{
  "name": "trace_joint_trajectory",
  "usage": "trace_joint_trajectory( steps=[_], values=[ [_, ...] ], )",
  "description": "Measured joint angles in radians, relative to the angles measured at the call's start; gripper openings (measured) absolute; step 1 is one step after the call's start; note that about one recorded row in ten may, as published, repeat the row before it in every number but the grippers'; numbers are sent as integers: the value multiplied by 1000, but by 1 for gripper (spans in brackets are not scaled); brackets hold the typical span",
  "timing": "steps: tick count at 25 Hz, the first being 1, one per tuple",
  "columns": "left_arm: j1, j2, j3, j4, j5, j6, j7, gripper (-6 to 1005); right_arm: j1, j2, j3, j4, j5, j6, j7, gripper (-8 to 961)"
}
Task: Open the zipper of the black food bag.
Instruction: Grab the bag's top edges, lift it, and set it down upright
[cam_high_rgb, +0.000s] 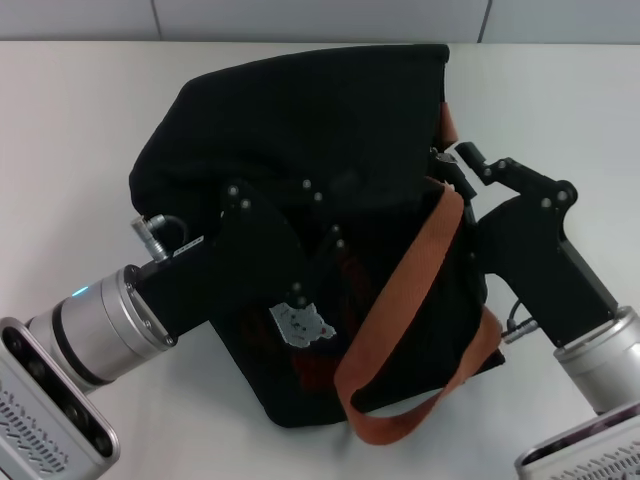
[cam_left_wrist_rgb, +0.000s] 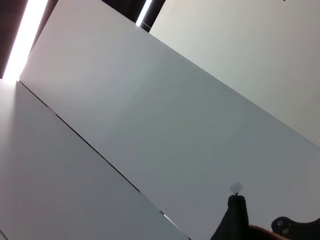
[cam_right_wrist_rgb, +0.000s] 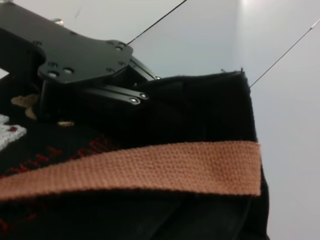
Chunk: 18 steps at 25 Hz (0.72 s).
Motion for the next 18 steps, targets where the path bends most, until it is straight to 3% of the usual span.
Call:
trace_joint_trajectory(
  steps=[3, 18],
  values=[
    [2, 0, 0, 0, 0, 0, 1, 95, 5, 0, 1, 2, 1, 9, 0, 163],
    [4, 0, 0, 0, 0, 1, 3, 96, 3, 0, 2, 15, 4, 16, 2, 7]
  ],
)
